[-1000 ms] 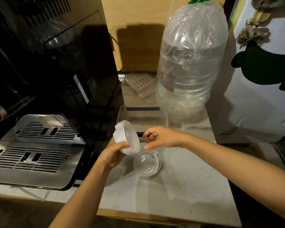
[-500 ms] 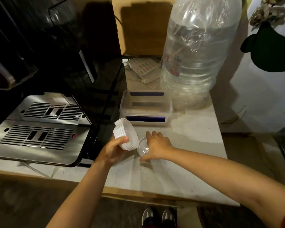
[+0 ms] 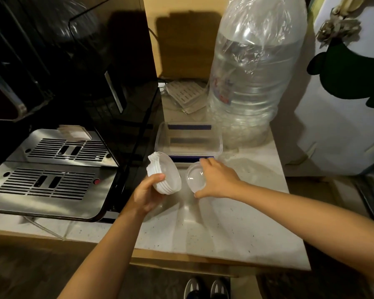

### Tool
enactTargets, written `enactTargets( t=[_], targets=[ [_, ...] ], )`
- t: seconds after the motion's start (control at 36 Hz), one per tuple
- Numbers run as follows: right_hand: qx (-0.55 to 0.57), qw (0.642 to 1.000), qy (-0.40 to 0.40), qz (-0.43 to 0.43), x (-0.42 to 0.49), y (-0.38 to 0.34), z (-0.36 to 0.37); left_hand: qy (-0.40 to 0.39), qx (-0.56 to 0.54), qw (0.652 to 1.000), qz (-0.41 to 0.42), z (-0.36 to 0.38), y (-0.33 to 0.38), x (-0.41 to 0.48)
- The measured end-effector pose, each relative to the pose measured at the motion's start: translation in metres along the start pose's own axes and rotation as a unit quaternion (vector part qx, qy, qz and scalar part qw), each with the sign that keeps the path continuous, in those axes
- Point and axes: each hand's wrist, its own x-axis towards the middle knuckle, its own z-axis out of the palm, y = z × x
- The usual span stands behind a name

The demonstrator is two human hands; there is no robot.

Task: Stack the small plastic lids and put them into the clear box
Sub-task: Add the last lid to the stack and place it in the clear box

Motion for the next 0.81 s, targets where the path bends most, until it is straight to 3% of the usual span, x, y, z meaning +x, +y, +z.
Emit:
enactTargets(
  t=[0.14, 0.28, 0.47, 0.67, 0.81],
  targets=[
    [0.030, 0.998, 0.047, -0.031, -0.009, 0.006, -0.040, -0.007, 0.001, 1.000, -0.011, 0.010, 0.009, 0.011],
    [0.066, 0.989, 0.067, -0.113, -0.021, 0.006, -0.074, -0.035, 0.005, 0.999, -0.021, 0.022, 0.021, 0.022],
    [0.019, 0.970, 0.053, -0.238, -0.028, 0.013, -0.101, -0.128, 0.044, 0.991, -0.015, 0.045, 0.034, 0.031],
    [-0.072, 0.929, 0.088, -0.352, -0.024, 0.013, -0.110, -0.165, 0.039, 0.984, -0.054, 0.064, 0.041, 0.037],
    [-0.121, 0.906, 0.118, -0.388, -0.015, 0.016, -0.111, -0.185, 0.027, 0.980, -0.067, 0.075, 0.044, 0.035]
  ],
)
